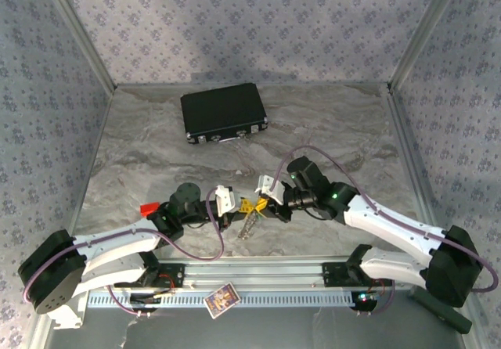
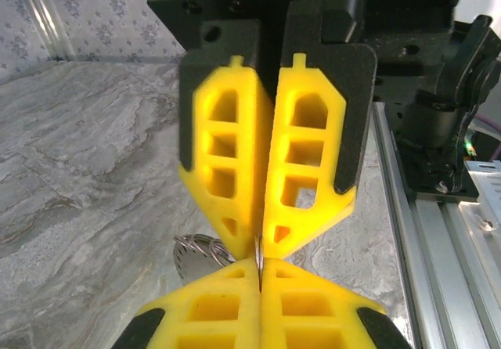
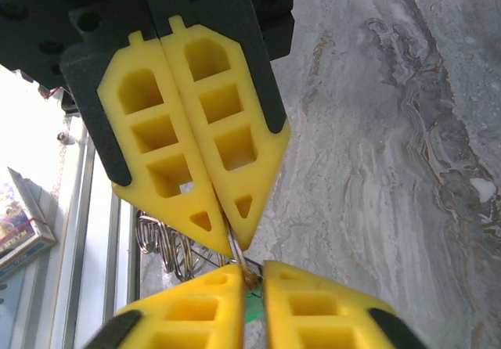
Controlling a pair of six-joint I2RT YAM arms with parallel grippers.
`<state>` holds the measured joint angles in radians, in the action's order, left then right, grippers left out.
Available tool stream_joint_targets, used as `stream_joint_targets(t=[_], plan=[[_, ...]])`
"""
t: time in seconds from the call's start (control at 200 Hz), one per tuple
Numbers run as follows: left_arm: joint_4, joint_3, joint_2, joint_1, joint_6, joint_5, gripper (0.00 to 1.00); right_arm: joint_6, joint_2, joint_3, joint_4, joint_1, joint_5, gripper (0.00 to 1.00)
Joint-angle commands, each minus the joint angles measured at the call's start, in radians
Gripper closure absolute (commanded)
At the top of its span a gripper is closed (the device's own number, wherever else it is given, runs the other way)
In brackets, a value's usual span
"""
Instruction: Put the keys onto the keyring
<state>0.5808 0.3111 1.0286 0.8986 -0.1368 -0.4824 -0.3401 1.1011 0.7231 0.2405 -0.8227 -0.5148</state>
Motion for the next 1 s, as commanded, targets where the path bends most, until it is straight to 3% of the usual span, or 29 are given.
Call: stream_joint_targets(t=[0.0, 0.075, 0.2, 0.3, 0.51, 0.909, 0.994], plan=[[0.069, 0.009, -0.01, 0.003, 0.011, -0.029, 1.0, 0.022, 0.013, -0.002, -0.031, 0.003, -0.019, 0.95], [0.064, 0.009, -0.012, 0.003, 0.014, -0.019, 1.0, 0.013, 0.009, 0.004, -0.018, 0.003, -0.019, 1.0], [0.016, 0.018, -0.024, 0.004, 0.005, 0.012, 0.81, -0.022, 0.0, 0.029, 0.039, 0.005, -0.005, 1.0], [-0.105, 0.057, -0.039, 0.004, -0.041, 0.022, 0.76, -0.067, 0.01, 0.069, 0.115, 0.001, 0.025, 1.0], [-0.301, 0.141, -0.037, 0.003, -0.14, 0.013, 0.77, -0.127, 0.042, 0.143, 0.216, -0.011, 0.063, 1.0], [-0.288, 0.174, 0.021, 0.003, -0.146, -0.017, 0.83, -0.151, 0.054, 0.198, 0.251, -0.041, 0.081, 1.0], [-0.282, 0.175, 0.028, 0.002, -0.147, -0.024, 0.88, -0.151, 0.055, 0.199, 0.249, -0.044, 0.081, 1.0]])
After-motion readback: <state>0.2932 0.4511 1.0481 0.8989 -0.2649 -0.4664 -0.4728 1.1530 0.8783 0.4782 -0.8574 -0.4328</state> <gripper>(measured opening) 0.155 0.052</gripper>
